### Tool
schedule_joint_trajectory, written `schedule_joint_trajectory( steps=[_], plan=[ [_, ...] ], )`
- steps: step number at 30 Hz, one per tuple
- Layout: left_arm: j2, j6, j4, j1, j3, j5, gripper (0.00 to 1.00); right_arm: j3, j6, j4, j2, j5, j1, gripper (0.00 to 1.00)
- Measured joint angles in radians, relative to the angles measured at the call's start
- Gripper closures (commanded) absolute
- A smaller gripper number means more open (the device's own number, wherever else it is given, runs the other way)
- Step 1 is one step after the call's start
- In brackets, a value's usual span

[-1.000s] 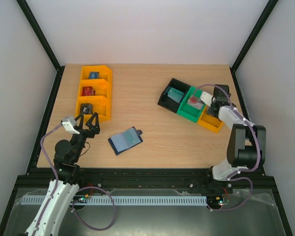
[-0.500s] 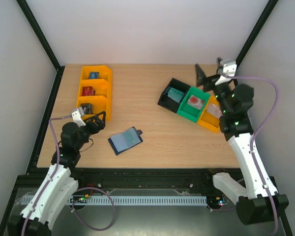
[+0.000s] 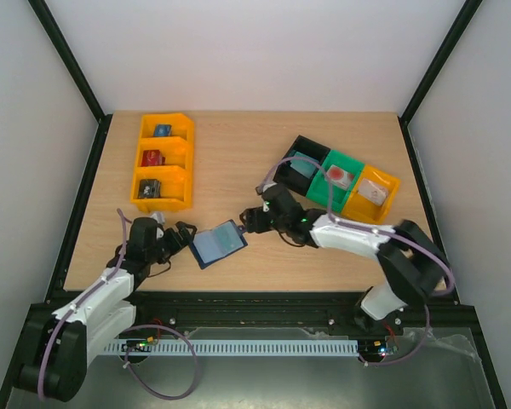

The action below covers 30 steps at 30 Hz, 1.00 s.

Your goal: Take the credit cards out of the card holder

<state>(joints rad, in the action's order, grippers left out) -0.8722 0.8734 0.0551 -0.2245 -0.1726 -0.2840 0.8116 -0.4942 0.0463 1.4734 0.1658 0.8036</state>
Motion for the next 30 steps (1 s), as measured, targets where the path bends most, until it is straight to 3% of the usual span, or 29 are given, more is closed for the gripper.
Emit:
schedule_joint_trajectory(
  steps=[5,14,19,25,28,30],
  plan=[
    [-0.059,0.017,0.089,-0.03,0.006,-0.013,0.0,0.065,-0.006,-0.051,0.212,-0.006,0.046,0.3],
    [-0.138,0.037,0.215,-0.079,0.011,-0.023,0.04,0.232,0.019,-0.062,0.415,-0.062,0.167,0.37],
    [-0.151,0.048,0.24,-0.089,0.025,-0.016,0.31,0.271,0.006,-0.061,0.45,-0.103,0.198,0.47],
    [-0.157,0.06,0.241,-0.1,0.045,-0.013,0.58,0.273,-0.027,-0.057,0.452,-0.098,0.2,0.52],
    [-0.157,0.067,0.241,-0.121,0.051,-0.013,0.77,0.273,-0.045,-0.055,0.451,-0.082,0.199,0.52],
    [-0.157,0.066,0.249,-0.124,0.052,-0.016,0.96,0.272,-0.055,-0.056,0.446,-0.068,0.198,0.51]
  ],
)
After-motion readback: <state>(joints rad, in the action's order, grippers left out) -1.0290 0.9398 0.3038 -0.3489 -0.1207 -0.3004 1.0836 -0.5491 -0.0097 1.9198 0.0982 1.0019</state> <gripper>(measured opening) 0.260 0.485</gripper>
